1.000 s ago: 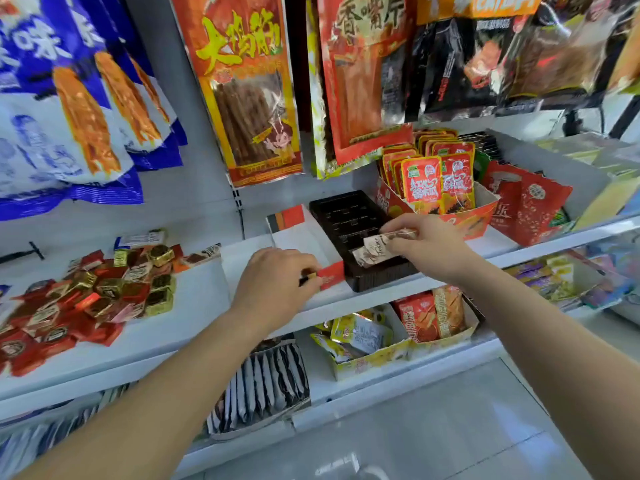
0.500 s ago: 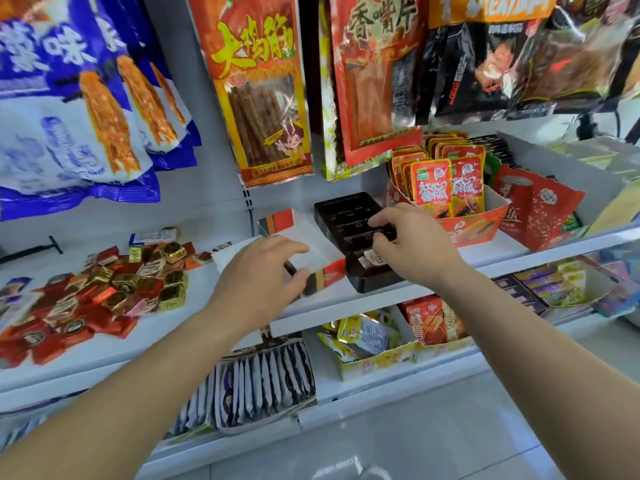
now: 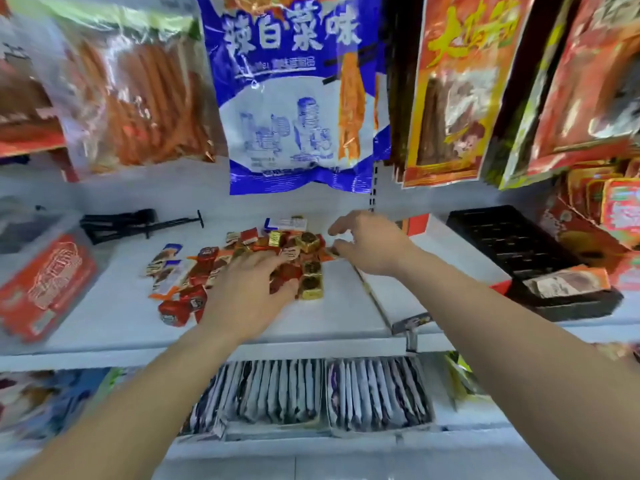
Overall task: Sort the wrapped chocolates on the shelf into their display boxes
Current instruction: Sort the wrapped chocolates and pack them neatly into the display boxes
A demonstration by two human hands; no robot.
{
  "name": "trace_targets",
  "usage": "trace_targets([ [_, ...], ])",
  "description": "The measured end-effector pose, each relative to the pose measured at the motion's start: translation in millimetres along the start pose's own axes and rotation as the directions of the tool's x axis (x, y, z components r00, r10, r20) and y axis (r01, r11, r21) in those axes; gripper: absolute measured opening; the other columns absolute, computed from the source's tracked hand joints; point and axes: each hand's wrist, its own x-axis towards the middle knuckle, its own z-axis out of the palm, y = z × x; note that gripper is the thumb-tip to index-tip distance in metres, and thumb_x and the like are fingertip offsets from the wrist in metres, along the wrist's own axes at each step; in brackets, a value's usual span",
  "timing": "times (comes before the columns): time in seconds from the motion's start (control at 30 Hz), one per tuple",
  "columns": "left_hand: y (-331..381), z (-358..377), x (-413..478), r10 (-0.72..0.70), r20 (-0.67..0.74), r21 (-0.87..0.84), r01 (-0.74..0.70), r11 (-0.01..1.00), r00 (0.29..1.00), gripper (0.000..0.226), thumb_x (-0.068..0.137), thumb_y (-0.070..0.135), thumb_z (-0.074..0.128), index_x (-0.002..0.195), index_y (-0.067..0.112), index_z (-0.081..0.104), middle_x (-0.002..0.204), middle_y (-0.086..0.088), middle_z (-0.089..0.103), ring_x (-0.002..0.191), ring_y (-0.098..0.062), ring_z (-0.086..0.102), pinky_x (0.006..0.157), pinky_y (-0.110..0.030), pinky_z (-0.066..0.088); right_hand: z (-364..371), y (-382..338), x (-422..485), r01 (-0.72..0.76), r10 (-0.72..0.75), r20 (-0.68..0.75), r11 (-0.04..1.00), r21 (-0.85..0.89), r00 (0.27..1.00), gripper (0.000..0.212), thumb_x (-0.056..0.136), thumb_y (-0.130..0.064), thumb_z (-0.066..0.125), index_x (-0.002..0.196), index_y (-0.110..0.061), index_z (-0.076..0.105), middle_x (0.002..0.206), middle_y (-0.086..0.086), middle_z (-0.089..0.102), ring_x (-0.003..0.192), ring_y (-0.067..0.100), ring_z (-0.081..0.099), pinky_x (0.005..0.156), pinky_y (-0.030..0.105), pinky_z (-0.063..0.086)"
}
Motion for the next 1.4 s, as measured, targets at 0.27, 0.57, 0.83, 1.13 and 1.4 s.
trace_targets([
  [0.27, -20.9, 17.1, -0.4, 0.063, -0.102, -0.062, -0.070, 0.996, 0.993, 0.041, 0.091, 0.052, 0.054, 0.124, 0.030, 0.062, 0.143, 0.010, 0.048, 0.124, -0.016, 0.051, 0.108, -0.041, 0.039, 44.2, 4.2, 29.4, -0.029, 0.058, 0.119, 0.972, -0.234, 0.991, 0.029, 0.098, -0.036, 0.048, 0.122, -0.025, 0.061, 0.117, 0.008, 0.055, 0.112, 0.031, 0.054, 0.090, 0.044, 0.049],
  [0.57, -29.6, 11.2, -7.3, 0.027, -0.072, -0.207, -0.041, 0.978, 0.997, 0.045, 0.093, 0.051, 0.055, 0.136, 0.037, 0.054, 0.151, 0.019, 0.038, 0.136, -0.008, 0.038, 0.110, -0.030, 0.032, 35.2, -2.9, 17.6, 0.073, -0.035, -0.285, 0.989, 0.125, 0.958, 0.020, 0.095, -0.023, 0.062, 0.115, -0.022, 0.067, 0.110, -0.002, 0.066, 0.096, 0.018, 0.062, 0.081, 0.040, 0.053],
  [0.83, -30.3, -31.9, -16.9, -0.056, -0.191, -0.665, -0.087, 0.741, 0.980, 0.040, 0.087, 0.032, 0.071, 0.125, 0.039, 0.059, 0.111, 0.015, 0.069, 0.094, 0.000, 0.065, 0.082, -0.024, 0.054, 30.1, -71.5, -8.1, 0.204, -0.161, -0.130, 0.852, 0.482, 0.978, 0.013, 0.085, -0.026, 0.076, 0.097, -0.028, 0.077, 0.086, -0.019, 0.071, 0.073, -0.006, 0.060, 0.066, 0.010, 0.042],
  [1.13, -57.7, -31.9, -27.4, -0.413, -0.210, -0.668, 0.179, 0.722, 0.886, 0.015, 0.085, 0.028, 0.074, 0.095, 0.026, 0.064, 0.080, 0.014, 0.065, 0.071, 0.003, 0.061, 0.054, -0.006, 0.045, 59.1, -36.8, 20.8, 0.145, -0.139, 0.075, 0.987, -0.071, 0.987, 0.046, 0.097, -0.050, 0.039, 0.139, -0.036, 0.052, 0.145, -0.008, 0.052, 0.132, 0.024, 0.044, 0.106, 0.045, 0.040],
  [1.4, -72.6, -19.1, -24.9, -0.402, -0.231, -0.511, 0.241, 0.825, 0.886, 0.016, 0.087, 0.030, 0.072, 0.096, 0.031, 0.059, 0.073, 0.009, 0.064, 0.074, -0.011, 0.063, 0.066, -0.037, 0.054, 66.7, -33.3, 33.9, -0.048, 0.049, 0.038, 0.998, -0.048, 0.998, 0.047, 0.098, -0.056, 0.041, 0.137, -0.032, 0.051, 0.122, 0.004, 0.065, 0.114, 0.028, 0.058, 0.089, 0.046, 0.053],
])
